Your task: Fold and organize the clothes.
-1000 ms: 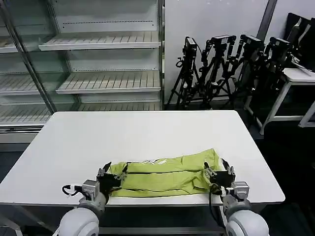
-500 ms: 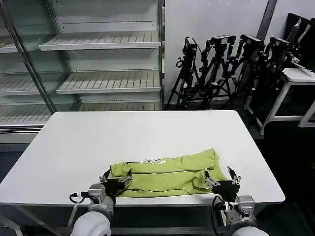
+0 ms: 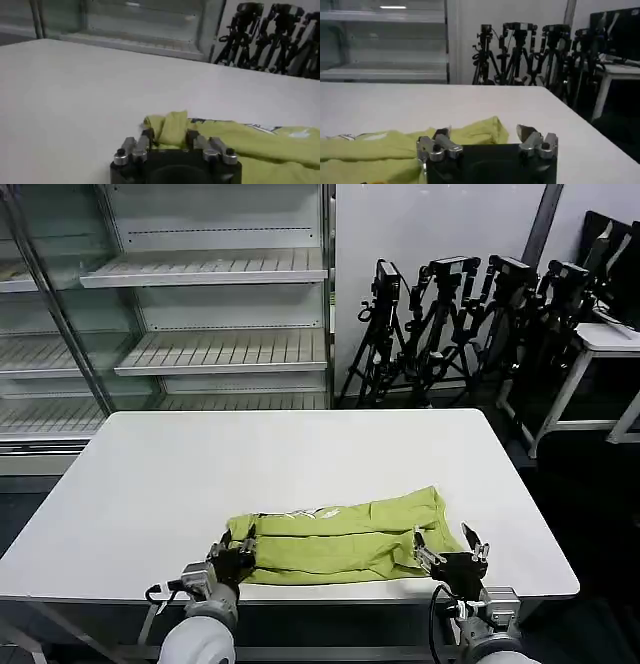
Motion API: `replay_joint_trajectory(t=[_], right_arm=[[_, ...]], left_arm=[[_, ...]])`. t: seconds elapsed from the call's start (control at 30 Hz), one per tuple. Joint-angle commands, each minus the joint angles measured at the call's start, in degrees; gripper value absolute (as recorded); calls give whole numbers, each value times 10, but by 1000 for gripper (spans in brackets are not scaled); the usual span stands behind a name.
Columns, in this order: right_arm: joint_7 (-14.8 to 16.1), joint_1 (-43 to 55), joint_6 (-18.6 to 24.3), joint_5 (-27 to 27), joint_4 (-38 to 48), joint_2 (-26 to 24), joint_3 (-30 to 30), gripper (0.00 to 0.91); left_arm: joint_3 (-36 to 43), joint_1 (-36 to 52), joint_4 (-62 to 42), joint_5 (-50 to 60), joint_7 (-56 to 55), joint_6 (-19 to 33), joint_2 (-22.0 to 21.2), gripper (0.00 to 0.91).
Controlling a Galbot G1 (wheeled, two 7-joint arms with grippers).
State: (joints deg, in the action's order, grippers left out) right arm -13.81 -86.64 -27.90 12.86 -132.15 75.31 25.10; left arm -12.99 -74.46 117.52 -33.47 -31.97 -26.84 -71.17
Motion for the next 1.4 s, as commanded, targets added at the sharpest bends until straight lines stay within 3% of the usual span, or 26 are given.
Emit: replay_joint_trajectory(t=[0.03, 0.2, 0.43, 0.93, 1.2, 1.4], right_arm=[[0, -3, 3, -1, -4, 3, 0, 907], [-3, -3, 4, 10, -5, 4, -1, 907], [-4, -1, 4, 10, -8, 4, 2, 907], [-5, 2, 3, 13, -3, 9, 4, 907], [-6, -4, 5, 10, 0, 17, 3, 907], [-6, -16, 5, 9, -1, 17, 10, 907]], left_arm=[[-6, -12, 0, -24, 3, 28, -16, 40], [-28, 4, 23, -33, 6, 47, -9, 40], [-99, 11, 35, -80, 13, 47, 34, 50], [-271, 20, 10, -243, 46, 5, 179, 40], [-260, 44, 60, -498, -1, -37, 148, 40], [-203, 77, 75, -559, -8, -11, 80, 40]])
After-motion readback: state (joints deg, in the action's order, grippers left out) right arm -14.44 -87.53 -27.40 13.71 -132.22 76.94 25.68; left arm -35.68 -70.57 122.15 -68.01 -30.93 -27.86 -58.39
